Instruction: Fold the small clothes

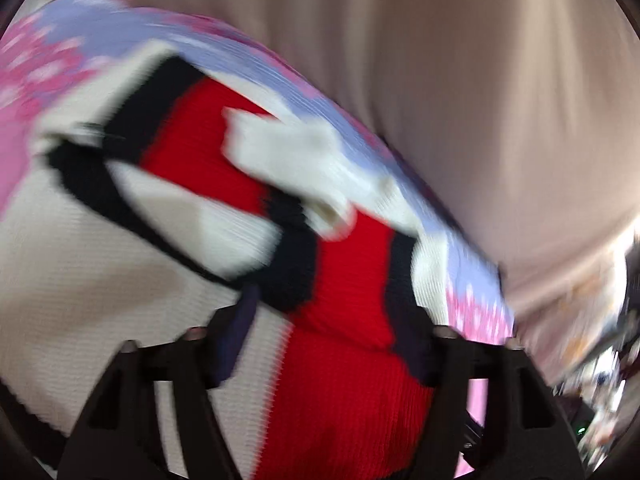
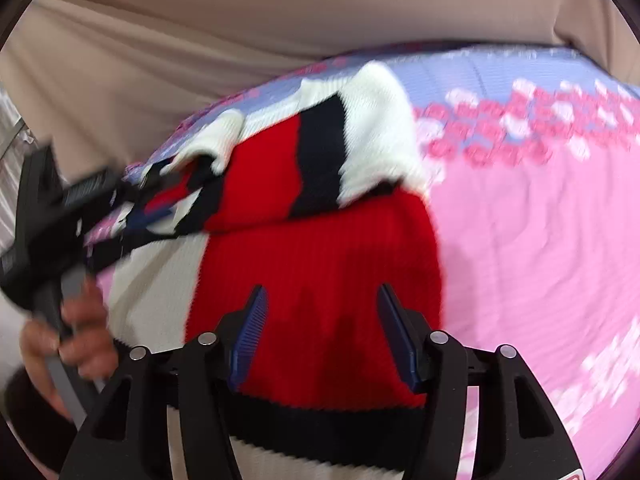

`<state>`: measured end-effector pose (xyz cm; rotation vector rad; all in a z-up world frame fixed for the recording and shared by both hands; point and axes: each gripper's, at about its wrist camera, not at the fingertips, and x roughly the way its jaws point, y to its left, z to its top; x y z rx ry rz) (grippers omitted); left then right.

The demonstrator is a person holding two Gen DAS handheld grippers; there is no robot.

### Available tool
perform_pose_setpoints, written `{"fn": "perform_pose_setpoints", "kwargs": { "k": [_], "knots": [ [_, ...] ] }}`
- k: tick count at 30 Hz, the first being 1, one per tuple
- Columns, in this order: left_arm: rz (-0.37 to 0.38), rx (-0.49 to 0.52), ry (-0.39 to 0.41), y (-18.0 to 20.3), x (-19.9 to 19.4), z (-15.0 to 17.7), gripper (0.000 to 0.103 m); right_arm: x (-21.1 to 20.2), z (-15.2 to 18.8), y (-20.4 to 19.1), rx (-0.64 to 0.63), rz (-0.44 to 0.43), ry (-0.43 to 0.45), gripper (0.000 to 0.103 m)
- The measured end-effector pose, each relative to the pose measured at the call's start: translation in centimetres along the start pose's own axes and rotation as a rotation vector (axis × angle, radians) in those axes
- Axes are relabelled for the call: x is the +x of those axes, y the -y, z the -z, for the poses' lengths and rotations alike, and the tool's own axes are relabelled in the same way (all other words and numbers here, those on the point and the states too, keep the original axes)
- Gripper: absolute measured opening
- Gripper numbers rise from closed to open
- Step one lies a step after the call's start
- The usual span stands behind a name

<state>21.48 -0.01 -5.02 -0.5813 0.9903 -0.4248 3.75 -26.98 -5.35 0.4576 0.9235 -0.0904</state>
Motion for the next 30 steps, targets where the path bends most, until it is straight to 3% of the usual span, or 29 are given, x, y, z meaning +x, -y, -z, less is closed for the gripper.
{"fn": "perform_pose_setpoints", "kwargs": {
  "k": [4, 8, 11, 13, 15, 17, 18, 20, 23, 25, 27, 29, 30],
  "knots": [
    [-0.088, -0.164, 0.088, -4.8, -2.2, -3.9, 0.078, 2.1, -4.0, -1.6, -0.043, -0.065, 0.017, 0.069],
    [-0.166, -0.295, 0.081, -9.5, -1.3, -6.6, 0.077, 6.5, -8.2, -8.1, -0.262, -0.014, 0.048, 0.071],
    [-0.157, -0.381, 0.066, -11.2, -0.5, -7.4, 0.065, 11.1, -9.7, -13.0, -0.467, 0.056, 0.036, 0.072],
    [-0.175, -0.381, 0.055, -11.6, -0.3, -7.7, 0.055, 13.8, -9.6, -15.4, -0.589, 0.134, 0.025, 0.072],
    [-0.216, -0.367, 0.048, -11.7, -0.5, -7.8, 0.036, 16.0, -9.3, -16.5, -0.651, 0.176, 0.023, 0.070],
    [-0.248, -0.358, 0.047, -11.8, -0.5, -8.1, 0.030, 16.3, -10.4, -16.1, -0.571, 0.128, 0.010, 0.028],
    [-0.249, -0.359, 0.044, -12.5, -0.9, -8.3, 0.028, 15.4, -11.6, -15.1, -0.456, 0.071, 0.018, 0.009],
    [-0.241, -0.363, 0.036, -12.8, -1.3, -8.7, 0.028, 12.3, -13.3, -11.3, -0.159, -0.107, 0.070, 0.007],
    [-0.219, -0.367, 0.025, -13.0, -1.4, -8.3, 0.029, 10.2, -11.8, -5.0, 0.194, -0.288, 0.044, 0.008],
    [-0.215, -0.364, 0.040, -12.6, -1.5, -7.6, 0.033, 10.7, -9.1, -2.2, 0.279, -0.256, -0.010, 0.016],
    [-0.199, -0.377, 0.049, -12.3, -1.7, -7.1, 0.048, 11.5, -7.7, -1.1, 0.270, -0.201, -0.052, 0.017],
    [-0.193, -0.403, 0.071, -12.0, -1.7, -6.9, 0.055, 11.6, -7.2, 0.0, 0.306, -0.213, -0.061, 0.019],
    [-0.199, -0.409, 0.074, -11.8, -1.4, -7.1, 0.055, 11.3, -7.5, 0.3, 0.310, -0.214, -0.046, 0.028]
  ]
}}
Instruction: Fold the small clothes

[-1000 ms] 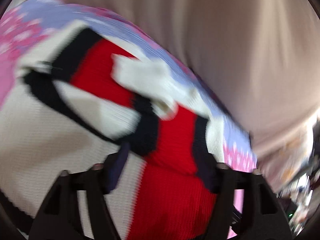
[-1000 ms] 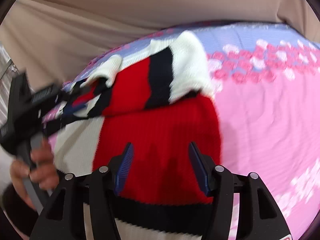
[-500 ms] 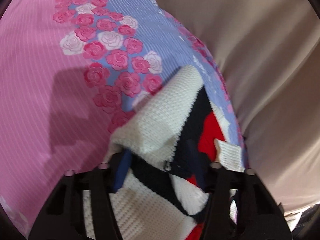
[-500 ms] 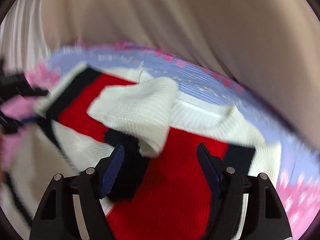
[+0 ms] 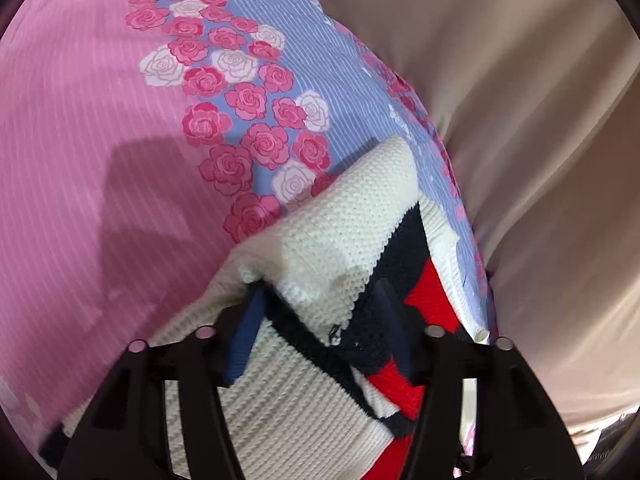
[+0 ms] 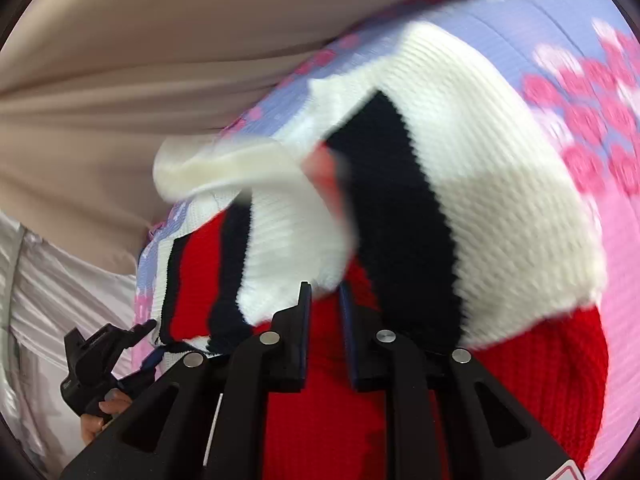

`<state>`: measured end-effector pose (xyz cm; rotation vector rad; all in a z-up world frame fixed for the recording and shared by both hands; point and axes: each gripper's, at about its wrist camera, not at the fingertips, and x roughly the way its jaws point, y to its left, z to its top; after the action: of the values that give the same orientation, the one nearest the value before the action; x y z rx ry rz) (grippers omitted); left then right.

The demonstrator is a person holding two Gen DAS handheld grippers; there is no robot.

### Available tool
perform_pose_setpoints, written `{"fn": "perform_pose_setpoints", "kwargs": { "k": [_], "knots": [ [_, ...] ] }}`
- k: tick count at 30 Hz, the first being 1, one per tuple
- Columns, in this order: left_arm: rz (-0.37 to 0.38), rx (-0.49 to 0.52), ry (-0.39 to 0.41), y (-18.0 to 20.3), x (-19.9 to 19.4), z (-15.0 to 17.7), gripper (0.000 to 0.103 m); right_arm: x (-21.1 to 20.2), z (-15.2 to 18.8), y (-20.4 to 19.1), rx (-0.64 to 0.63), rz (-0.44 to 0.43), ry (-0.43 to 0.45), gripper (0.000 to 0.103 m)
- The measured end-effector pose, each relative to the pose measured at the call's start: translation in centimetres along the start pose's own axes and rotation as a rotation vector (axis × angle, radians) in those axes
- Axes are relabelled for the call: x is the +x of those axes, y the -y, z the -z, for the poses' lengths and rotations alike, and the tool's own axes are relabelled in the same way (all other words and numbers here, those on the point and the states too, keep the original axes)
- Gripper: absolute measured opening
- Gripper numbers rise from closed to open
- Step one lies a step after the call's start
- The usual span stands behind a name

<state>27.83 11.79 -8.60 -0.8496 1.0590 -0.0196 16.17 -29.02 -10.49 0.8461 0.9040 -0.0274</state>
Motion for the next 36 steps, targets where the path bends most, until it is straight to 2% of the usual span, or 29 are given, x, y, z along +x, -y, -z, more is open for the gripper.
{"fn": "perform_pose_setpoints", "kwargs": {
  "k": [1, 3, 4, 6, 7, 8, 9, 11, 14, 15, 17, 19, 20, 21, 23, 24, 25, 26, 27, 29, 30, 31, 33, 34, 35, 36],
  "knots": [
    [-0.007, -0.012, 0.005, -0.1, 0.1, -0.1, 0.055, -0.4, -0.4, 0.0, -0.006, 0.008, 0.022, 0.044],
    [-0.026, -0.032, 0.007, -0.1, 0.5, -0.5, 0.049, -1.1, -1.7, -0.3, -0.018, 0.034, 0.080, 0.060],
    [-0.039, -0.037, 0.006, -0.1, 0.7, -0.5, 0.045, -1.0, -2.3, -0.2, -0.012, 0.040, 0.090, 0.060],
    [-0.060, -0.048, 0.009, -0.1, 0.7, -1.0, 0.016, -0.4, -3.3, 0.2, 0.005, 0.059, 0.089, 0.060],
    [-0.052, -0.051, 0.018, 0.0, 0.3, -1.2, 0.012, 0.2, -3.8, 0.2, 0.005, 0.061, 0.080, 0.048],
    [-0.034, -0.053, 0.042, 0.1, -0.7, -1.4, 0.010, 0.7, -4.3, -0.1, -0.007, 0.061, 0.057, 0.032],
    [-0.013, -0.045, 0.070, 0.1, -1.9, -1.5, 0.010, 0.1, -4.6, -0.1, -0.006, 0.046, 0.048, 0.009],
    [0.008, -0.016, 0.111, 0.3, -3.9, -1.8, 0.009, -3.0, -4.9, -1.7, -0.015, -0.091, 0.126, 0.008],
    [0.004, 0.004, 0.114, -0.4, -4.3, -1.5, 0.010, -7.5, -4.9, -3.4, -0.082, -0.170, 0.224, 0.007],
    [-0.027, 0.022, 0.107, -0.6, -3.5, -1.2, 0.010, -7.8, -4.6, -3.2, -0.104, -0.153, 0.233, 0.007],
    [-0.116, 0.055, 0.079, -1.3, -1.1, -0.3, 0.009, -5.5, -4.1, -0.9, -0.091, -0.050, 0.173, 0.006],
    [-0.117, 0.043, 0.065, -2.0, -0.2, 0.4, 0.009, -0.9, -3.4, 2.7, -0.030, 0.078, 0.050, 0.006],
    [-0.117, 0.055, 0.078, -2.0, -0.4, 0.6, 0.010, -0.4, -3.0, 3.6, -0.013, 0.077, 0.036, 0.006],
    [-0.119, 0.071, 0.085, -1.9, -0.6, 0.7, 0.010, -1.0, -2.8, 3.6, -0.013, 0.048, 0.060, 0.005],
    [-0.119, 0.077, 0.087, -2.1, -0.4, 0.8, 0.011, -2.3, -2.8, 2.8, -0.054, 0.047, 0.091, 0.006],
    [-0.116, 0.079, 0.088, -2.1, -0.4, 0.8, 0.011, -2.7, -2.9, 2.6, -0.070, 0.078, 0.096, 0.007],
    [-0.111, 0.082, 0.084, -2.1, -0.4, 0.7, 0.011, -3.3, -2.8, 2.5, -0.077, 0.140, 0.106, 0.015],
    [-0.106, 0.080, 0.080, -2.2, -0.4, 0.7, 0.011, -4.2, -2.5, 2.6, -0.068, 0.181, 0.124, 0.019],
    [-0.097, 0.077, 0.077, -2.3, -0.4, 0.6, 0.011, -5.7, -2.3, 2.3, -0.060, 0.199, 0.166, 0.019],
    [-0.090, 0.085, 0.074, -2.4, -0.3, 0.5, 0.011, -8.0, -1.9, 0.1, -0.104, 0.195, 0.246, 0.020],
    [-0.088, 0.093, 0.074, -2.5, -0.4, 0.6, 0.011, -8.1, -1.8, -1.7, -0.150, 0.166, 0.248, 0.024],
    [-0.086, 0.100, 0.075, -2.4, -0.5, 0.8, 0.011, -7.3, -2.0, -3.5, -0.198, 0.131, 0.217, 0.029],
    [-0.081, 0.113, 0.075, -2.4, -0.5, 0.9, 0.011, -3.5, -2.6, -9.3, -0.353, 0.020, 0.081, 0.036],
    [-0.074, 0.116, 0.071, -2.5, -0.5, 0.9, 0.011, -1.0, -2.5, -12.4, -0.439, -0.011, 0.029, 0.040],
    [-0.068, 0.121, 0.068, -2.6, -0.6, 0.9, 0.011, 1.3, -2.5, -14.6, -0.508, -0.024, -0.019, 0.048],
    [-0.062, 0.128, 0.064, -2.7, -0.6, 0.8, 0.011, 4.3, -2.1, -17.3, -0.586, -0.032, -0.079, 0.048]
  ]
}}
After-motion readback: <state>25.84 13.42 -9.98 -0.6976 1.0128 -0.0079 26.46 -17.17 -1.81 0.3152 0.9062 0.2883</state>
